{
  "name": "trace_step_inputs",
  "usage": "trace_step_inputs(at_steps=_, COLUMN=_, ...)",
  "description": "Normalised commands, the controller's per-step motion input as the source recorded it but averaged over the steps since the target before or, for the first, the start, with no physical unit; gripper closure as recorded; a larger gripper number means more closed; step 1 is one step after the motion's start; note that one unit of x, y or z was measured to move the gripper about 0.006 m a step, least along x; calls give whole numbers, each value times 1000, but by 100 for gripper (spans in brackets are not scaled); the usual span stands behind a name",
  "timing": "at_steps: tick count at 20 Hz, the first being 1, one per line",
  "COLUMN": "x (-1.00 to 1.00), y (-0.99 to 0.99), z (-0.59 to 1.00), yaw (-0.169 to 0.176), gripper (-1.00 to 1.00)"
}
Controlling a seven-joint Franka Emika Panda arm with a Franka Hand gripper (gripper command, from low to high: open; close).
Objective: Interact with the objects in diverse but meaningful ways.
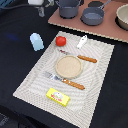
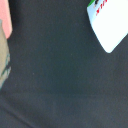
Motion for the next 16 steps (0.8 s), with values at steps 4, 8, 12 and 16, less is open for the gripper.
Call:
trace_step_inputs(at_steps=4, x=-316, y=-401, z=-405, yaw=104, gripper=-100)
trace_step_inputs(at_steps=8, x=-296, y=-319, z=-326, yaw=118, gripper=-100)
trace_step_inputs(at_steps=12, x=-229, y=-280, z=-266, yaw=113, gripper=-100)
trace_step_inputs(at_steps=16, x=-155, y=-235, z=-197, yaw=107, gripper=-100)
